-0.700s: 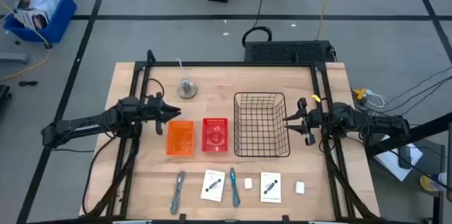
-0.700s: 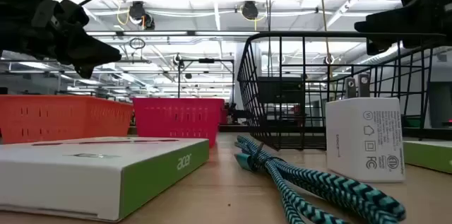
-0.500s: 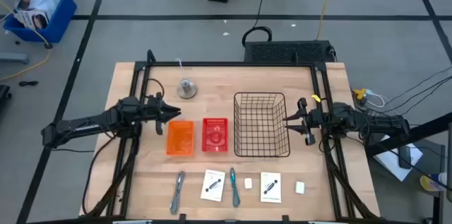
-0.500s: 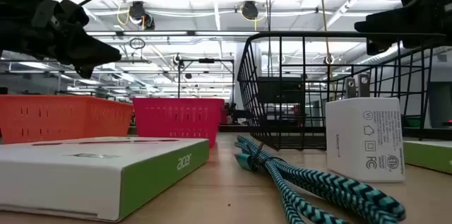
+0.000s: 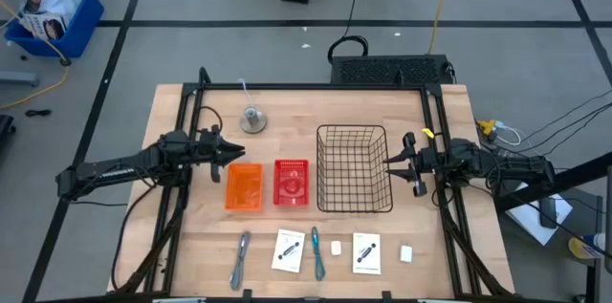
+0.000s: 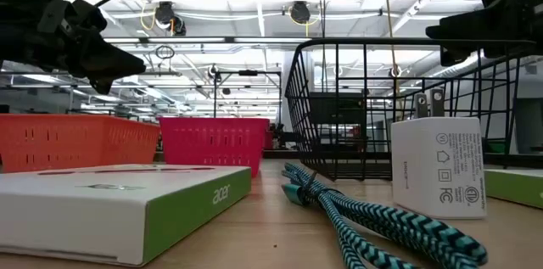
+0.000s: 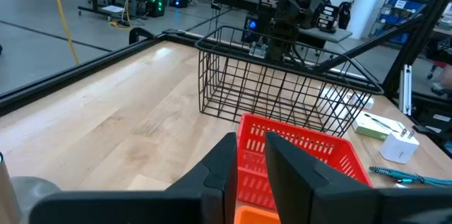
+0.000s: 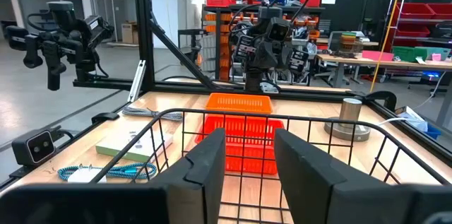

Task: Pick and place items into bin

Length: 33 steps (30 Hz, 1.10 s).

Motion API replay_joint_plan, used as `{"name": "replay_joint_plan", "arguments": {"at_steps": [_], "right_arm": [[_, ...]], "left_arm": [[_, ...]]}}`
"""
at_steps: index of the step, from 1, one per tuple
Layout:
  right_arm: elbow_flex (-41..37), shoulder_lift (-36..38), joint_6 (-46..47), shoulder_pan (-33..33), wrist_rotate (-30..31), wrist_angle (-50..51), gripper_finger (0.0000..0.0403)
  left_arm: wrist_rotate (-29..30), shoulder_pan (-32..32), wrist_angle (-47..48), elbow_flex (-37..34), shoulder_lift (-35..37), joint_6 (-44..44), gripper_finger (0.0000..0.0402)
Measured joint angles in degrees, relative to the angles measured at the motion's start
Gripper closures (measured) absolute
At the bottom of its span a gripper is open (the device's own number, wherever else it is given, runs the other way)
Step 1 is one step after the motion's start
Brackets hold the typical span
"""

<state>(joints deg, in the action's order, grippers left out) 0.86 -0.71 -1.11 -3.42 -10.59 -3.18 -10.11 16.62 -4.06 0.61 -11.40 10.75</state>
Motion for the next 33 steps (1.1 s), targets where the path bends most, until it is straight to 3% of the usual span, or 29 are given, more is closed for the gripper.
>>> {"name": "replay_joint_plan", "arguments": {"at_steps": [30,33], "right_arm": [[0.0,0.0,0.0,0.0,0.0,-0.1,0.0289],[0.0,0.0,-1.5,0.0,3.3,-3.6,0.0289]], "left_arm": [[0.0,0.0,0.0,0.0,0.0,0.0,0.0325],[0.0,0.0,0.0,0.0,0.0,0.0,0.0325]]}}
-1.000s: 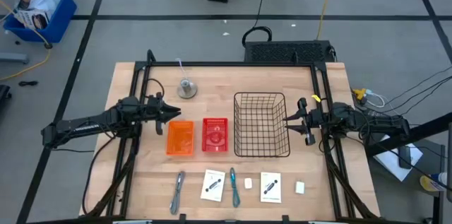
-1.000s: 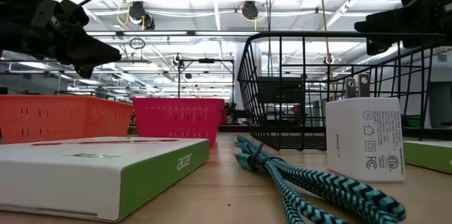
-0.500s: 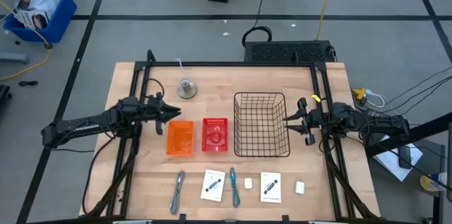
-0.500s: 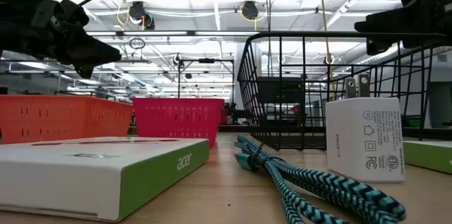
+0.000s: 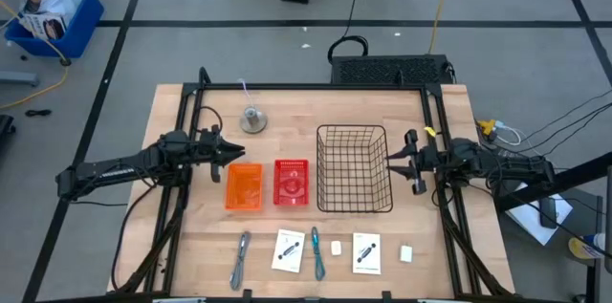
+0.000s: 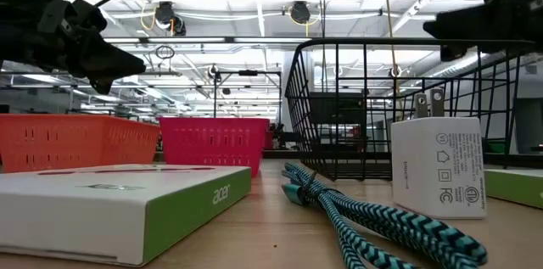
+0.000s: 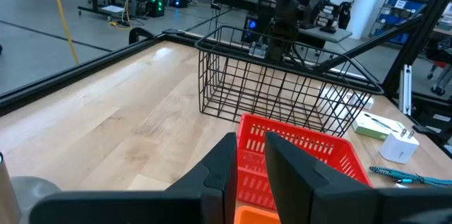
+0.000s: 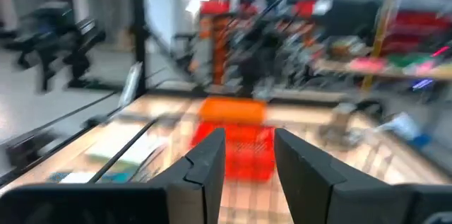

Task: Pick and place items into bin
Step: Put the blue charger cable into the orange bin

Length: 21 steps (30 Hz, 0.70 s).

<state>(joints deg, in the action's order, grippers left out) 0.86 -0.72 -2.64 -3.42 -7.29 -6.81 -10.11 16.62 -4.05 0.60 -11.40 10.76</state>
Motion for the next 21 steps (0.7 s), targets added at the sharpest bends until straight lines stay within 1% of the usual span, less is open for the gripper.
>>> {"name": "replay_joint_plan", "arguments": {"at_steps": [2,8,14,15,21], "right_arm": [[0.0,0.0,0.6,0.0,1.5,-1.9,0.0289],[0.0,0.0,10.8,0.1,-0.4,-6.1,0.0289],[0.0,-0.1,13.1,0.1,-0.4,-8.2,0.0289],[0.0,-0.1,14.2,0.2,-1.3,-8.3,0.0289],[0.0,-0.2,19.8,0.2,-12.1,-9.0,0.0289]], "left_arm": [[0.0,0.0,0.0,0.0,0.0,0.0,0.0325],[0.0,0.0,0.0,0.0,0.0,0.0,0.0325],[0.0,0.0,0.0,0.0,0.0,0.0,0.0325],[0.0,0.0,0.0,0.0,0.0,0.0,0.0325],[0.0,0.0,0.0,0.0,0.0,0.0,0.0325]]}}
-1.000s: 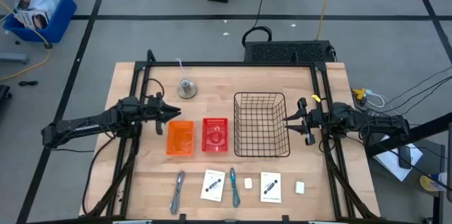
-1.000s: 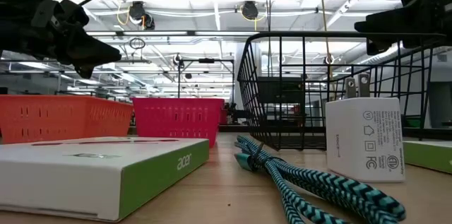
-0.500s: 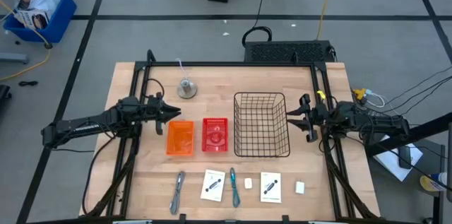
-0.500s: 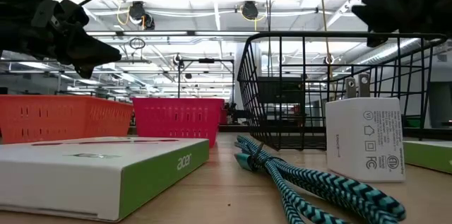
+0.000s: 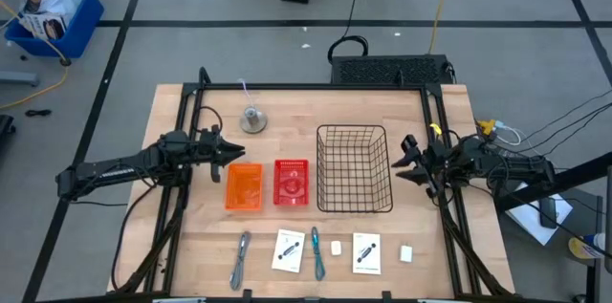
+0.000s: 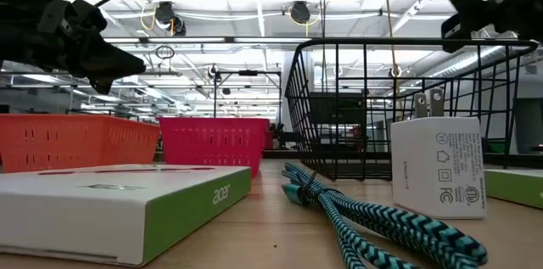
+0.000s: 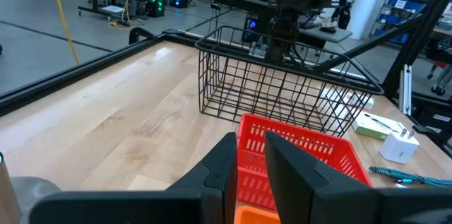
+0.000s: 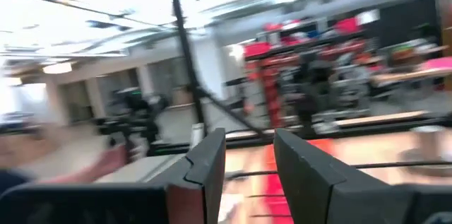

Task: Pick and place items into bin
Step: Put the blue charger cable into the orange bin

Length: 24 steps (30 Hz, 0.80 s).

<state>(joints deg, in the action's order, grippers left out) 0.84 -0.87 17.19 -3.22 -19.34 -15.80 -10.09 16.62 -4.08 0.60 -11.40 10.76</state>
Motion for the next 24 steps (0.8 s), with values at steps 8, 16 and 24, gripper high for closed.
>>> {"name": "replay_joint_plan", "arguments": {"at_steps": [8,16,24], "right_arm": [[0.0,0.0,3.1,0.0,2.8,-0.2,0.0289],[0.0,-2.6,3.3,1.3,4.3,0.0,0.0289],[0.0,-8.7,3.1,9.1,10.2,-5.5,0.0289]], "left_arm": [[0.0,0.0,-3.1,0.0,0.0,2.3,0.0325],[0.1,0.0,-7.1,0.0,0.0,11.3,0.0325],[0.7,0.0,-8.6,0.0,0.0,9.1,0.0325]]}}
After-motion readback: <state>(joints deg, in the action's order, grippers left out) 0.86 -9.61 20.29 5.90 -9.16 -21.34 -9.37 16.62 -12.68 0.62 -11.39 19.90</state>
